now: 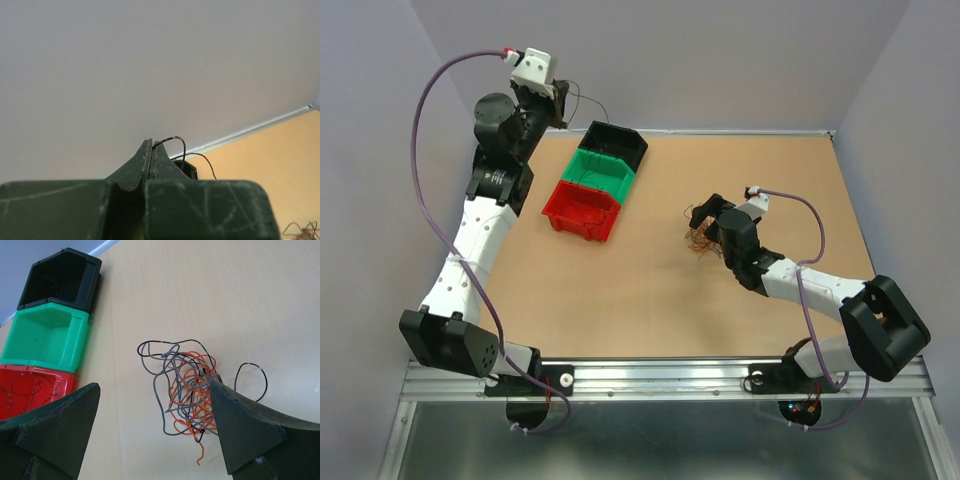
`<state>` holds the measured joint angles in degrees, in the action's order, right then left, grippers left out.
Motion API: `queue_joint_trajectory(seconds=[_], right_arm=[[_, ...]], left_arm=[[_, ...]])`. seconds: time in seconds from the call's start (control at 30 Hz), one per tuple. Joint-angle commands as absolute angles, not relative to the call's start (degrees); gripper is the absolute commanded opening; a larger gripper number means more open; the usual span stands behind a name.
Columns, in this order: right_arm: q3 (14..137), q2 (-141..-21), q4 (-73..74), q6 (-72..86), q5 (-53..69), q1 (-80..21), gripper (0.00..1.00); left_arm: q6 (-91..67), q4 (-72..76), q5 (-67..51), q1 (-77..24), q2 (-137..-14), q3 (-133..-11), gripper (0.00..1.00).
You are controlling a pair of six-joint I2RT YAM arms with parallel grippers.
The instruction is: Untangle the cables
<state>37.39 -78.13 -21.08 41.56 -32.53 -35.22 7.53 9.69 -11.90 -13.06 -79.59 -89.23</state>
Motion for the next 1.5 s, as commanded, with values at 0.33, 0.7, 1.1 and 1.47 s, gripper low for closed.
queue_joint_trajectory(seconds=[0.33, 0.7, 1.1, 1.47], right_arm=[[35.3, -75.1, -24.2, 41.1, -31.1, -35.1, 0.96], [35.6, -75.6, -24.4, 41.1, -29.7, -35.0, 0.96], [35.4, -75.1, -24.6, 40.7, -27.9, -35.0, 0.95], [35.9, -75.9, -27.3, 36.4, -20.0, -35.0, 0.9]], left_arm=[[8.5, 25.8, -13.8, -10.5, -72.3, -66.7, 0.0], [17.1, 20.2, -22.2, -7.9, -69.1, -57.8, 0.0], [30.5, 10.5, -20.4, -7.9, -69.7, -56.8, 0.0], [30.5, 5.5, -5.7, -7.9, -80.1, -61.1, 0.0]])
